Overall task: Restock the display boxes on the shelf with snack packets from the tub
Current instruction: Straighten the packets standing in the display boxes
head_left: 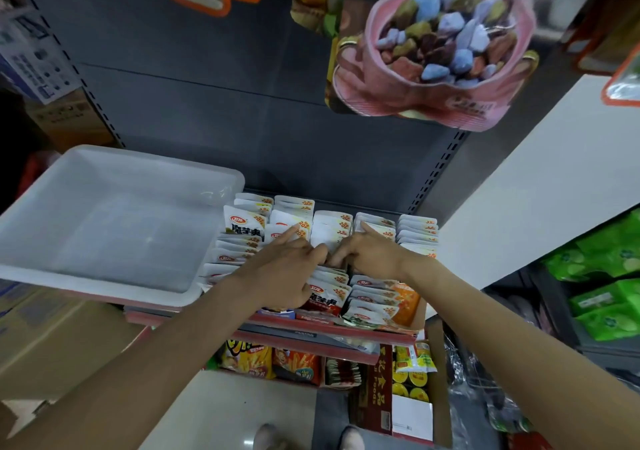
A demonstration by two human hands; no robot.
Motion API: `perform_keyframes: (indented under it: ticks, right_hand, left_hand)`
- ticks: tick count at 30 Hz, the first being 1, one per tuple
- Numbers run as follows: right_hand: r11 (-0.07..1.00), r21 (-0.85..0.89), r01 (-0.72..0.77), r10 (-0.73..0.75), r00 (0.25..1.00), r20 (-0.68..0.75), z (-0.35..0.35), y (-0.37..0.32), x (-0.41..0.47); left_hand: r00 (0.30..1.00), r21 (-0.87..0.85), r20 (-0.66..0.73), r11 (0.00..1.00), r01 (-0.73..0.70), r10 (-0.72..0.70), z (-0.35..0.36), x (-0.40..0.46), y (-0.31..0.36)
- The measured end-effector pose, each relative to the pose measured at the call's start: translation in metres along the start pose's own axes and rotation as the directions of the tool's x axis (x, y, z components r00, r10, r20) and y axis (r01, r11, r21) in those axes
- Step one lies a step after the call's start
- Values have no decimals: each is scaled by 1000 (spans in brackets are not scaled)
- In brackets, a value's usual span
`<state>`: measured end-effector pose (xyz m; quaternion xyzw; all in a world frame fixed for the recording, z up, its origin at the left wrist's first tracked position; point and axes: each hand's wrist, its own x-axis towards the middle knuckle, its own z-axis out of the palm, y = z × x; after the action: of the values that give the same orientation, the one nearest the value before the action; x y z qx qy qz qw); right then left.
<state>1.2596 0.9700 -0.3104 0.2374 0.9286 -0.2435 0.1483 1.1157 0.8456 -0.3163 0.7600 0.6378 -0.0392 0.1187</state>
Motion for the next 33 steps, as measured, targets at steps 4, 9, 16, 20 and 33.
perform_keyframes:
  ticks: [4,9,16,20,33]
  right_hand:
    - [997,62,-47,58,983,-175,-4,10,6]
    - [960,-260,-105,67,986,-152,4,10,24]
    - [881,-448,-155,96,984,-152,11,2,35]
    - [898,-417,-140,69,981,-180,9,1,36]
    - [973,-215,-80,13,955,-296,-2,-9,13]
  left_hand:
    - [999,-57,-10,998,-34,33,-2,-6,-5]
    - [998,-121,-10,991,-62,61,2,-14,-14]
    - [998,-97,-46,994,-54,49,9,-14,-15]
    - [993,-66,-98,995,-76,69,6,-16,-14]
    - [998,-38,-56,999,-16,14,12,-15,-9]
